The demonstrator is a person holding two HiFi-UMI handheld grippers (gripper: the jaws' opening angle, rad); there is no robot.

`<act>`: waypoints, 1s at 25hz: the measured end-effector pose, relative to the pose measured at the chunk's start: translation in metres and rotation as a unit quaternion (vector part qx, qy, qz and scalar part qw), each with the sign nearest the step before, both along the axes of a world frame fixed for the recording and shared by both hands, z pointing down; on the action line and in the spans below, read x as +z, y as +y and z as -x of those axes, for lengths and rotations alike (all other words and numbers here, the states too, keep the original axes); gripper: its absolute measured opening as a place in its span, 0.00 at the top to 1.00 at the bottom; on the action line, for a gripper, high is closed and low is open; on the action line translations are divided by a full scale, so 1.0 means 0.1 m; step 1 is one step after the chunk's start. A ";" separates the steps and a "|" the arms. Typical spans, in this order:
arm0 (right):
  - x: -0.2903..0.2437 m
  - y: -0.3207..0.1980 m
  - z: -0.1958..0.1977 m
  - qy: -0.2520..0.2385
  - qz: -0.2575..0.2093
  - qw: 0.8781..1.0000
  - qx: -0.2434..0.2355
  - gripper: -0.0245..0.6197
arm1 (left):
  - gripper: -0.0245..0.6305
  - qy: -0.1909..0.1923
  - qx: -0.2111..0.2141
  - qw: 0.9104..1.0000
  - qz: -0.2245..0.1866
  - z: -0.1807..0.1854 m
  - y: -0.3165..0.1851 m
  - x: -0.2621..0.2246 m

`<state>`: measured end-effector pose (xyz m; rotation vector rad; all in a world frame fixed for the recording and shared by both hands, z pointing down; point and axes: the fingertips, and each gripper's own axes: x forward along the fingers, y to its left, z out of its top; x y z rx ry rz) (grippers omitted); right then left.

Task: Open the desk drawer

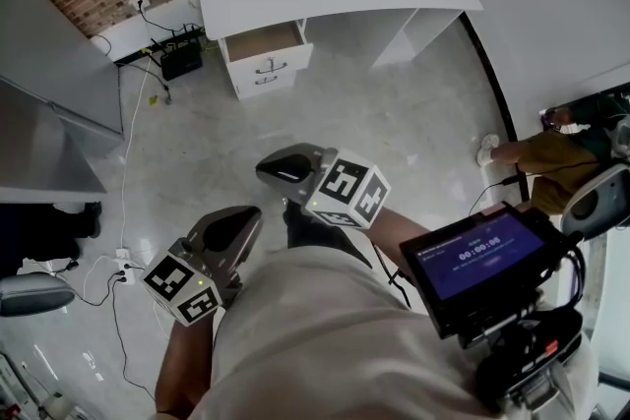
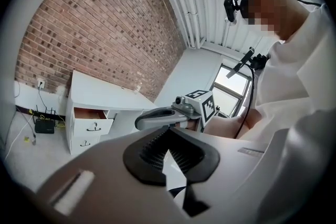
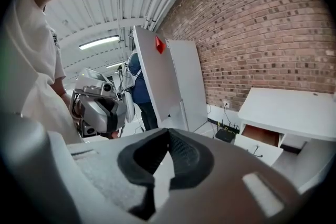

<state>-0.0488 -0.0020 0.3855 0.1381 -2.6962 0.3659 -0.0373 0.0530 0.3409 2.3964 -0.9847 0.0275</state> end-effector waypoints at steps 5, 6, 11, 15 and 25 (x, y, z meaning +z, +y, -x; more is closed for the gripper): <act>-0.01 0.01 0.00 0.003 -0.007 1.000 -0.001 0.96 | 0.96 0.000 0.004 1.000 0.002 -0.02 -0.01 0.01; -0.01 0.02 0.00 0.005 -0.009 1.000 -0.002 0.96 | 0.96 0.000 0.005 1.000 0.003 -0.02 -0.01 0.01; -0.01 0.03 -0.01 0.010 -0.016 1.000 -0.004 0.96 | 0.96 0.001 0.008 1.000 0.005 -0.05 -0.02 0.03; -0.01 0.04 -0.01 0.014 -0.020 1.000 -0.006 0.96 | 0.96 0.002 0.012 1.000 0.007 -0.06 -0.02 0.02; -0.03 0.07 -0.03 0.023 -0.031 0.999 -0.005 0.96 | 0.96 0.006 0.022 1.000 0.015 -0.10 -0.02 0.02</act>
